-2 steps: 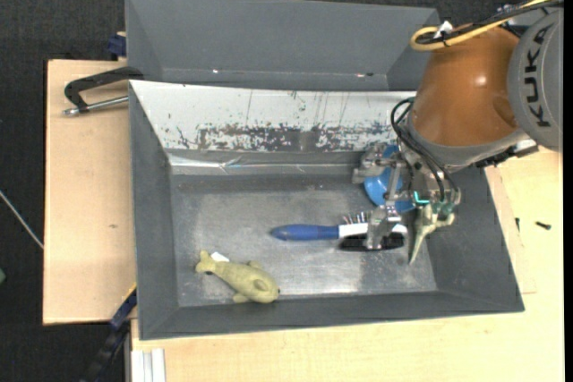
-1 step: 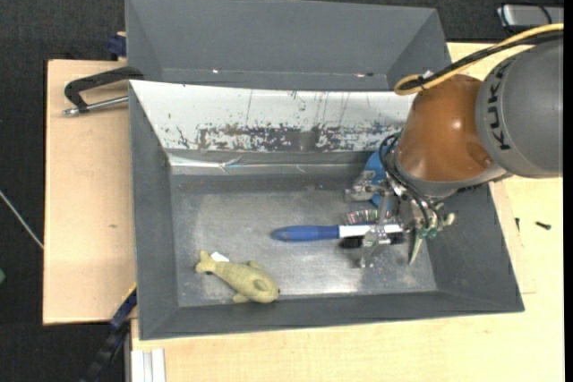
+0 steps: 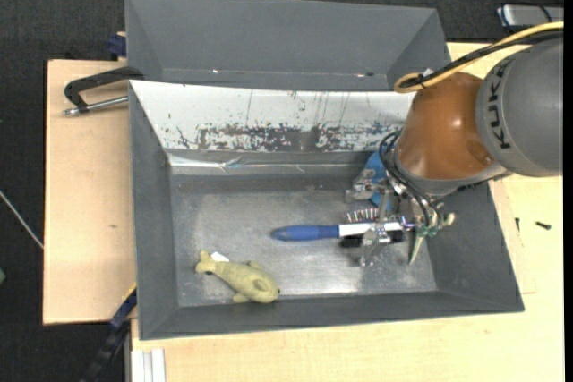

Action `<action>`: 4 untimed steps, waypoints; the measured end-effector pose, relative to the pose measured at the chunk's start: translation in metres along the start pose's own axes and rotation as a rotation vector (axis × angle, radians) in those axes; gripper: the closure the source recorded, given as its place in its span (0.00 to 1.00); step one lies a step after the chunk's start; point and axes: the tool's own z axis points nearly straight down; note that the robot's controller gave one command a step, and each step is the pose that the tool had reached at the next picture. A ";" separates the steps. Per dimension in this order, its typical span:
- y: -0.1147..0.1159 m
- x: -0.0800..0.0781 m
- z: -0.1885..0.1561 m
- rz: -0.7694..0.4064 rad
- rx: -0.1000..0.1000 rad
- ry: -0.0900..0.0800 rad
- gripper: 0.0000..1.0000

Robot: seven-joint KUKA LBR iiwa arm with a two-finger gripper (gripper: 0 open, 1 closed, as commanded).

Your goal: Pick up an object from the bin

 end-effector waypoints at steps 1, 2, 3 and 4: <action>0.000 -0.001 -0.002 0.000 0.000 0.001 0.00; 0.000 -0.002 -0.003 0.001 0.000 0.000 0.00; 0.000 -0.003 -0.003 0.002 0.001 0.000 0.00; 0.001 -0.004 -0.005 0.002 0.000 -0.004 1.00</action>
Offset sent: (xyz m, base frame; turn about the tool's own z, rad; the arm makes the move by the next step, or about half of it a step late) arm 0.0000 0.0000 0.0000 0.0000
